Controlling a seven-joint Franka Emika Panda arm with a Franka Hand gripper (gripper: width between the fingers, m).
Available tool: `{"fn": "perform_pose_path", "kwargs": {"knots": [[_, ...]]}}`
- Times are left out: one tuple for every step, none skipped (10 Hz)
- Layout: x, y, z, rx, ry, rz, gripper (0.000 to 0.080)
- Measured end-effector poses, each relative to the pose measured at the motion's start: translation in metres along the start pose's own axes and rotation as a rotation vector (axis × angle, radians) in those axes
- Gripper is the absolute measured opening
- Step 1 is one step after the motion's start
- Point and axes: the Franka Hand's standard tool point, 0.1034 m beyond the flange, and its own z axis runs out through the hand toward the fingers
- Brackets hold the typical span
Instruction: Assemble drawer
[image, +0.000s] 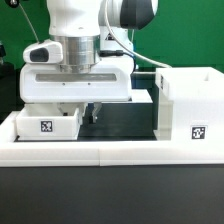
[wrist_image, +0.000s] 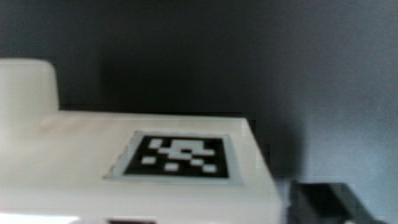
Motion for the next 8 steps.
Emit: {"fn": "perform_pose_path", "kwargs": {"knots": [[0.0000, 0.0000, 0.0000, 0.000, 0.000, 0.000, 0.0240], [0.0000, 0.0000, 0.0000, 0.000, 0.000, 0.000, 0.0240], [0.0001, 0.0000, -0.0001, 0.000, 0.000, 0.000, 0.0070], [0.0001, -0.0001, -0.0001, 0.000, 0.000, -0.001, 0.0041], [0.0001, -0.0001, 0.0000, 0.000, 0.000, -0.001, 0.0041], [0.0001, -0.0001, 0.0000, 0.000, 0.000, -0.001, 0.0041], [0.0001, -0.0001, 0.0000, 0.000, 0.000, -0.001, 0.0041], [0.0001, -0.0001, 0.0000, 0.000, 0.000, -0.001, 0.0041]]}}
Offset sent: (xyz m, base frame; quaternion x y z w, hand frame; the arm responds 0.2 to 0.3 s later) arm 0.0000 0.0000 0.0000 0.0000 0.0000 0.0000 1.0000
